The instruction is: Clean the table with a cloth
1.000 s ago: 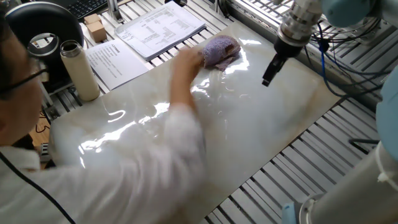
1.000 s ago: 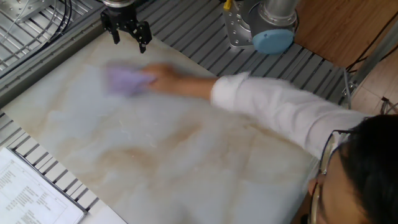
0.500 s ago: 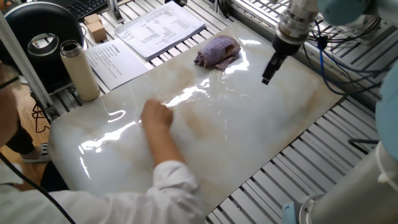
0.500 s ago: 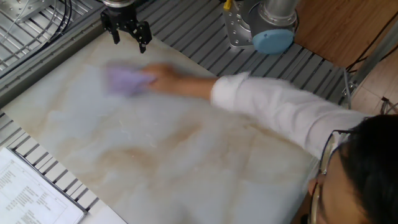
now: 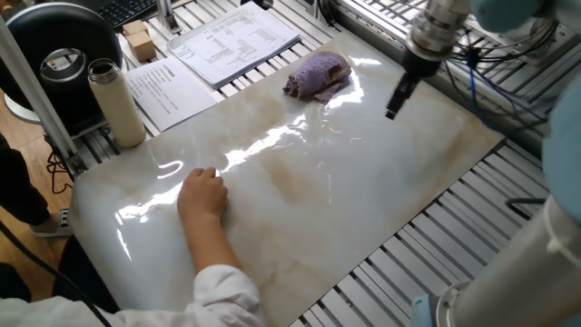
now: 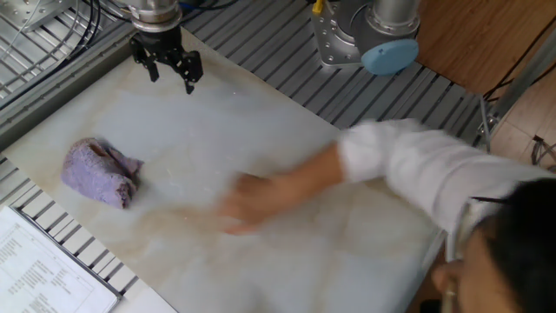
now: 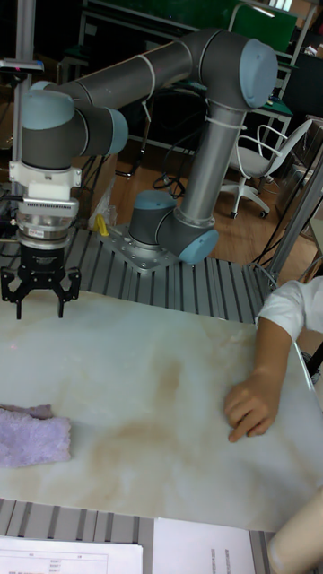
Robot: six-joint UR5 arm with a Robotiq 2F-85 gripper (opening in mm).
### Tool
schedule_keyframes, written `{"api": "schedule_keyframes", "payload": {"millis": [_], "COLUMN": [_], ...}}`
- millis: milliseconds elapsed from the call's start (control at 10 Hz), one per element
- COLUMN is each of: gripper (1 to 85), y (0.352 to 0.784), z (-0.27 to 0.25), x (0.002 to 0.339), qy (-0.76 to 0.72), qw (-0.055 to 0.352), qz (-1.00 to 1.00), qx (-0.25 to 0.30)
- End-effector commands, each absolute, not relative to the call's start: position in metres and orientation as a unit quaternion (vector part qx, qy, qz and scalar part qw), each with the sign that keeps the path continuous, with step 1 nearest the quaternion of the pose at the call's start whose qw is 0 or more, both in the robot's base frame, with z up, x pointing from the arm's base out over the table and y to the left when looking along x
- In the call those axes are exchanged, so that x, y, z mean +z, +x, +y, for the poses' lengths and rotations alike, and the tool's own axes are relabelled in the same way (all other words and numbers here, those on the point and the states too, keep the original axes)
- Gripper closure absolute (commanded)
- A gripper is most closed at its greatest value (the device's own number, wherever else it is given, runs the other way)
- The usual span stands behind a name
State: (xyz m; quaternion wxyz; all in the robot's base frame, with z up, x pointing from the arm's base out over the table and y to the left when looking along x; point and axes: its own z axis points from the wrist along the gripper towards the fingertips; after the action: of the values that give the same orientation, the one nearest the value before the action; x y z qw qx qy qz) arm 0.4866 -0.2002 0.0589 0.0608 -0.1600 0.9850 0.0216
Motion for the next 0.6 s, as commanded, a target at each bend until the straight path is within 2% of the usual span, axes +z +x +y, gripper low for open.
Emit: {"api": "schedule_keyframes", "payload": {"millis": [0, 200, 400, 500], "gripper": [16.0, 16.3, 17.3, 17.3], "y": [0.531, 0.547, 0.546, 0.549], "z": [-0.194, -0.178, -0.17, -0.175], "x": [0.061, 0.066, 0.068, 0.068], "qy": [-0.171, -0.162, -0.166, -0.18], "qw": [0.057, 0.051, 0.052, 0.055], "qz": [0.983, 0.985, 0.984, 0.982], "qx": [0.024, 0.026, 0.037, 0.025]}}
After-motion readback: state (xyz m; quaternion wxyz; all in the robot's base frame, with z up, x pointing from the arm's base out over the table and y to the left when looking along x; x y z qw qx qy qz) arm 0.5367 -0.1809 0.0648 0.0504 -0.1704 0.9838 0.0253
